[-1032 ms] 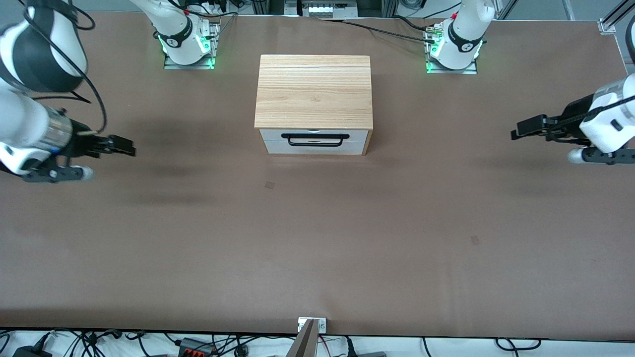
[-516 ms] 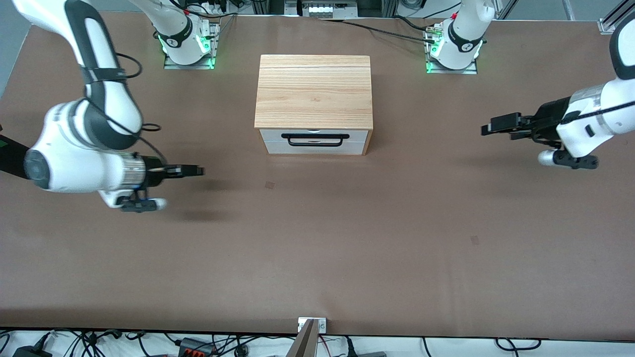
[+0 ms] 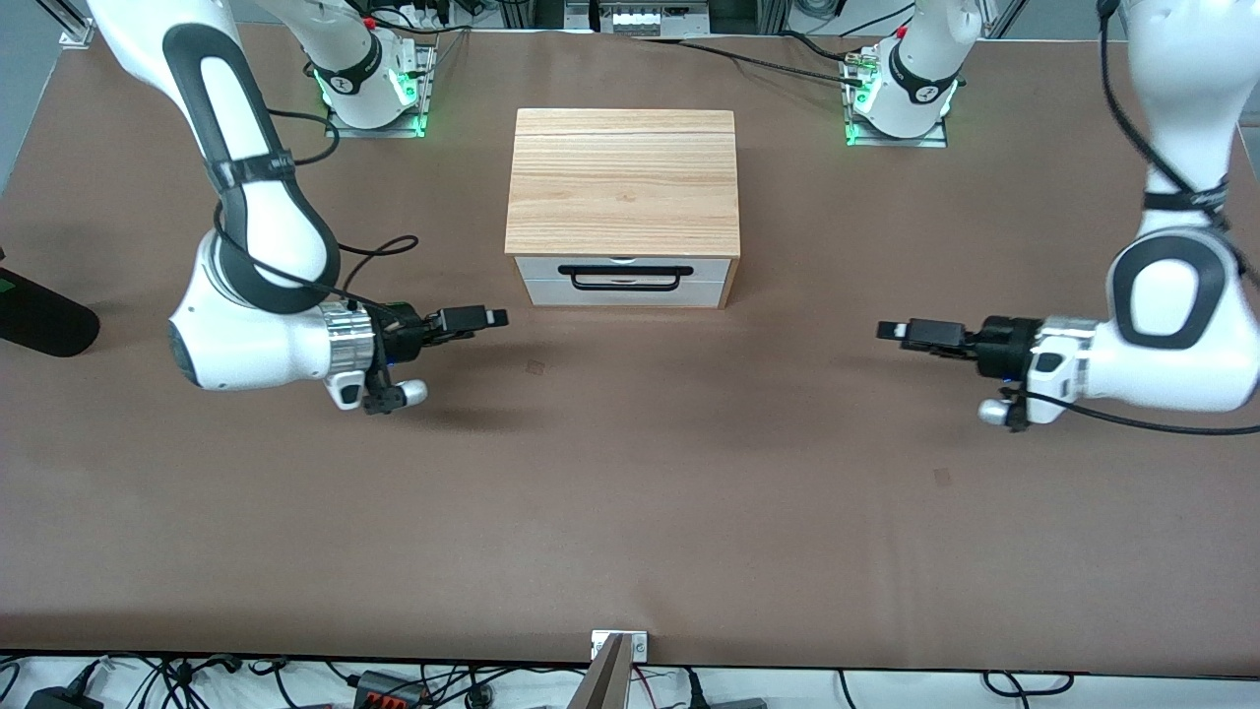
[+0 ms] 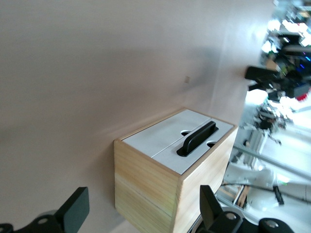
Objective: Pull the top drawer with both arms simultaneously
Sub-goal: 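Move both grippers toward the black drawer handle from either end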
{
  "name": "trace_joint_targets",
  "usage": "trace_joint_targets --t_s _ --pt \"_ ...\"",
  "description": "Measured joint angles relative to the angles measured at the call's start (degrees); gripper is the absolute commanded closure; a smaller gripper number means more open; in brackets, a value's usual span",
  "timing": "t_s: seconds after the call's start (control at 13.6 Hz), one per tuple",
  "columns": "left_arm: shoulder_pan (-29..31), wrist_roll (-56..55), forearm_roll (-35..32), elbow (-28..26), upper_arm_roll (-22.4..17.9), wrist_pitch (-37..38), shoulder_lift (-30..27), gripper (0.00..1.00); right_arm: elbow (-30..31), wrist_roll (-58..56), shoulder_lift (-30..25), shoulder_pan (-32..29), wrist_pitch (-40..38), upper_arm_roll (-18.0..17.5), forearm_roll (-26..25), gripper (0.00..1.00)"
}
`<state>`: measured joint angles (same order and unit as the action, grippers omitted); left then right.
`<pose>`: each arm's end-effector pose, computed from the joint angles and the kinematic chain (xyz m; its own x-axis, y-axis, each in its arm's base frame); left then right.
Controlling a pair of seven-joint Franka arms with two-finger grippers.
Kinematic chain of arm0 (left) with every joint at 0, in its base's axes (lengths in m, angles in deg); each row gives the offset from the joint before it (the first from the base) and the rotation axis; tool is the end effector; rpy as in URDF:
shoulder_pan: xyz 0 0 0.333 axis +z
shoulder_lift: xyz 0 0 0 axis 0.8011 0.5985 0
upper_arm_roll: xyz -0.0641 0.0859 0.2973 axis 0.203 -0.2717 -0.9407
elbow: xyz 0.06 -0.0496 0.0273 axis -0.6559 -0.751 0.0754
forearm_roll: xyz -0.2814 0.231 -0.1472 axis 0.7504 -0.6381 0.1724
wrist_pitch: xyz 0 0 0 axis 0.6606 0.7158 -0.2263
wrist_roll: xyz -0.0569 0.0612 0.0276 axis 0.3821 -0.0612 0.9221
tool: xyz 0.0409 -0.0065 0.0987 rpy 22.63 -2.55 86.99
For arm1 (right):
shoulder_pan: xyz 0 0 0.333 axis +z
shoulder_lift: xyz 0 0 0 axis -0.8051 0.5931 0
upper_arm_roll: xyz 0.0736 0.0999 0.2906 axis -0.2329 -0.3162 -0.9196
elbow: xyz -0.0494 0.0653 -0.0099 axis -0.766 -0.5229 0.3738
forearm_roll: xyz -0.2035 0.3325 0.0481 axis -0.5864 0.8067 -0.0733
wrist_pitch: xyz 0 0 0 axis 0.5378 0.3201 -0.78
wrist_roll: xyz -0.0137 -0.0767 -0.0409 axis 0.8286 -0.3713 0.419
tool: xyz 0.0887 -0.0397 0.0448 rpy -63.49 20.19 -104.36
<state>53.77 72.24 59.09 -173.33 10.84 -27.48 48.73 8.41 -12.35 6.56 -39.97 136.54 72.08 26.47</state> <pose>0.6338 -0.0587 0.3331 0.9440 -0.2440 -0.2219 0.0388 -0.5861 0.8093 0.6131 0.2244 0.3110 0.9384 0.2787 -0.2041 0.0029 -0.5973 -0.8020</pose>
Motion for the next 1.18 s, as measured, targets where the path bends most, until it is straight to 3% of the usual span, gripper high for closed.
trace_joint_targets --t_s 0.22,0.37,0.59,0.81,0.88,0.96,1.18 --pt "-1.6 10.2 2.5 -0.2 0.8 -1.0 2.8 0.00 4.2 -22.6 4.7 0.1 -3.3 0.0 15.0 0.00" --pt "-1.8 14.9 6.5 -1.0 1.5 -2.2 3.7 0.00 5.7 -32.7 8.3 0.1 -6.4 0.0 21.7 0.00" --pt "-1.8 19.4 13.9 -5.7 3.1 -5.0 3.9 0.00 8.2 -40.8 11.9 0.5 -8.8 -1.8 28.4 0.00" --pt "-2.1 30.4 27.1 -15.1 4.1 -6.7 4.3 0.00 11.2 -43.1 12.9 1.5 -8.9 -4.2 32.0 0.00" --pt "-2.3 32.1 29.3 -17.3 4.6 -6.8 4.4 0.00 11.6 -43.1 12.9 1.9 -8.9 -4.4 32.2 0.08" --pt "-2.6 32.7 31.2 -18.3 5.0 -7.0 4.5 0.00 11.7 -43.1 12.9 2.0 -8.9 -4.4 32.2 0.38" --pt "-2.8 32.8 37.4 -19.4 6.9 -7.1 5.0 0.00 11.8 -43.1 12.9 2.1 -8.9 -4.4 32.2 0.52"
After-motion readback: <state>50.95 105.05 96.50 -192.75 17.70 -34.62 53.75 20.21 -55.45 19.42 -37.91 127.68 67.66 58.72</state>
